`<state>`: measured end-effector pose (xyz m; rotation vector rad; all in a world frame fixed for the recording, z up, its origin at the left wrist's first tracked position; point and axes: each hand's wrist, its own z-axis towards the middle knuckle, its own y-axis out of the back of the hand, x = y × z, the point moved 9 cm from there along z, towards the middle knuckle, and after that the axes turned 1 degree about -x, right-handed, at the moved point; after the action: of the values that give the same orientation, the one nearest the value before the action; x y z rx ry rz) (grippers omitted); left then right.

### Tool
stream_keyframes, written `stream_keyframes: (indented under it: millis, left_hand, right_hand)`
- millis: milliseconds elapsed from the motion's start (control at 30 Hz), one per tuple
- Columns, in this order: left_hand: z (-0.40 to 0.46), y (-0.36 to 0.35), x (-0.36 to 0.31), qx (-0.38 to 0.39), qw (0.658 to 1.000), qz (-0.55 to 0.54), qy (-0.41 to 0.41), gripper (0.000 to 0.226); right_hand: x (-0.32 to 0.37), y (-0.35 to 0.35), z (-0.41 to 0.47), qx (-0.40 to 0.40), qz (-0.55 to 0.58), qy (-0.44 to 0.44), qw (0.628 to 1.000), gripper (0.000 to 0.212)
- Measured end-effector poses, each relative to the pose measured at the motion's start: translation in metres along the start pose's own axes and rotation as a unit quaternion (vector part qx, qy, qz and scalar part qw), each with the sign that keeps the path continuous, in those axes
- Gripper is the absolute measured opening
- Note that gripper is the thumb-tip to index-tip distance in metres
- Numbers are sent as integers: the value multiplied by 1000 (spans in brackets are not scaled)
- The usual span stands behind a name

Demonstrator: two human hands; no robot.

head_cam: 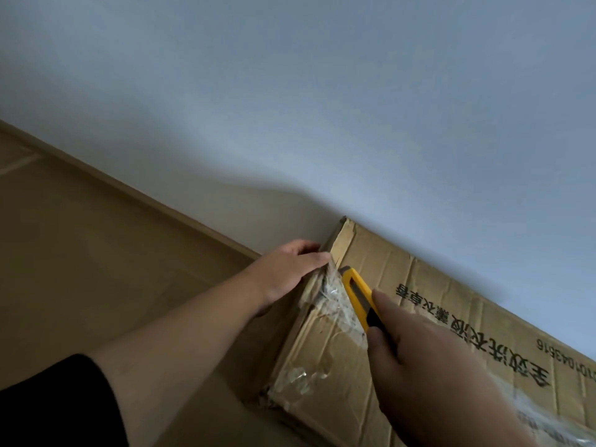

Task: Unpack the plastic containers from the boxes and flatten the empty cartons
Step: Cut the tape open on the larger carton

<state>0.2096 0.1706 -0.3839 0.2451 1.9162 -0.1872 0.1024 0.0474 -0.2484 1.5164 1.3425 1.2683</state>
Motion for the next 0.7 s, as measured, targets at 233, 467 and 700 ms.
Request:
stream_keyframes:
  millis: [233,467,700]
  left_hand:
    - [23,-17,-35,49,985,160,-33,59]
    - [20,-22,-24,110,992,59,-22,80]
    - [21,-27,-23,74,988,127,-40,61]
  right_hand:
    - [-22,-14,-1,-10,80,-40,996,60]
    - [-55,-13,-29,-101,103,-101,984,63]
    - [-37,-18,-27,-73,67,-76,992,64]
